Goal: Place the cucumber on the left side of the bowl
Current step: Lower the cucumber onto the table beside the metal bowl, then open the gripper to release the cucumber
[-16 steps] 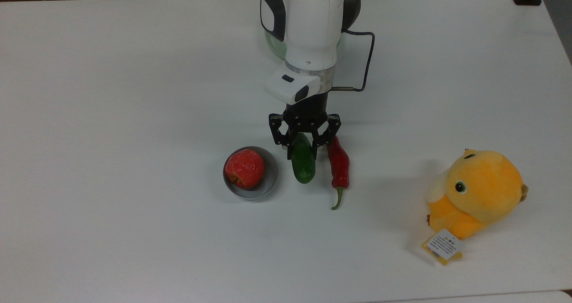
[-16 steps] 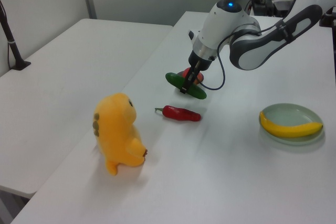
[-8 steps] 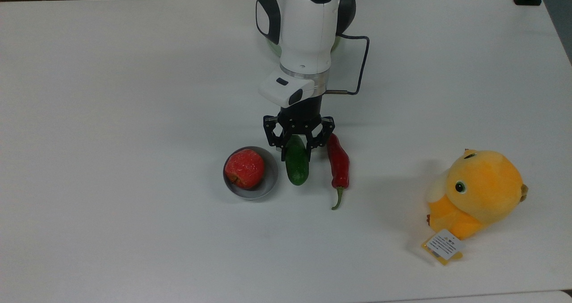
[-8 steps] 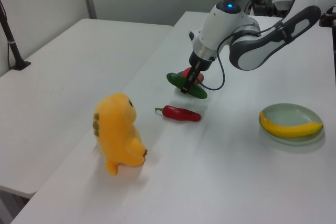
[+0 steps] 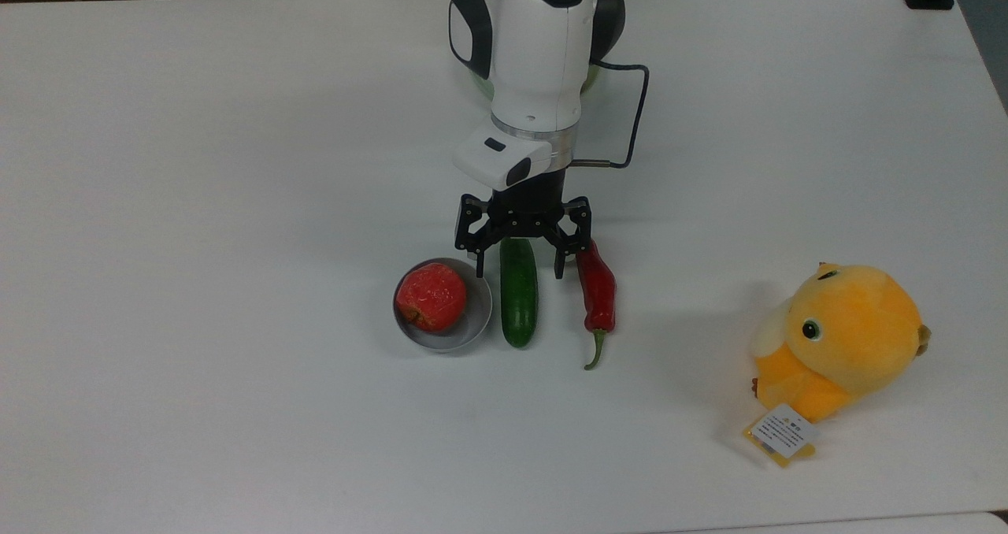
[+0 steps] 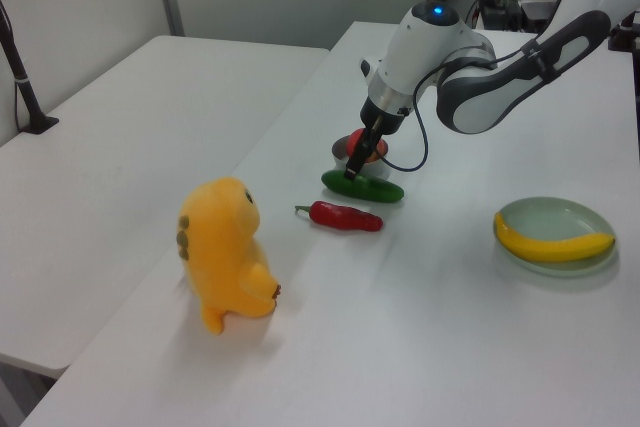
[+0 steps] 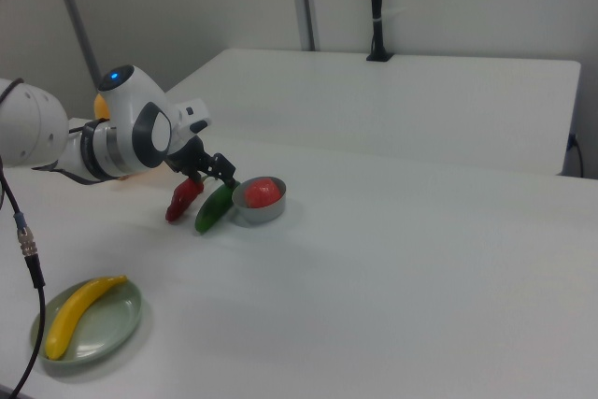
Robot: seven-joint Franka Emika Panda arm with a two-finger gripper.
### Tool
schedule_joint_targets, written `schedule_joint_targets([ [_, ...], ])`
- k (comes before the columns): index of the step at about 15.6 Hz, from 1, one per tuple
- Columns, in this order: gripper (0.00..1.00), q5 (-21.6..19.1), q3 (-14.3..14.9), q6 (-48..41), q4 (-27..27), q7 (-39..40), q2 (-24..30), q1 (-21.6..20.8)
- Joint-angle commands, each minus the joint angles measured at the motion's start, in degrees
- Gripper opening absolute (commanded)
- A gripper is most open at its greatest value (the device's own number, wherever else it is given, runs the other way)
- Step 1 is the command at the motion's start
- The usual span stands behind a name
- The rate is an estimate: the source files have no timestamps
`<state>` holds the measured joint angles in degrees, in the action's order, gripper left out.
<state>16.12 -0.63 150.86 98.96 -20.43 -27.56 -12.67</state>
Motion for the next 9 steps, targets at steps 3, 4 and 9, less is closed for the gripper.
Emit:
schedule_joint_targets([
  [3, 1.0, 1.1, 0.4, -2.4, -0.6, -1.1, 1.4, -0.1],
  [4, 1.0, 1.2, 0.4, -5.2, -0.6, -0.8, 2.6, 0.2],
  [9, 1.0, 0.5, 0.4, -21.0, 1.1, -0.3, 10.7, 0.5],
])
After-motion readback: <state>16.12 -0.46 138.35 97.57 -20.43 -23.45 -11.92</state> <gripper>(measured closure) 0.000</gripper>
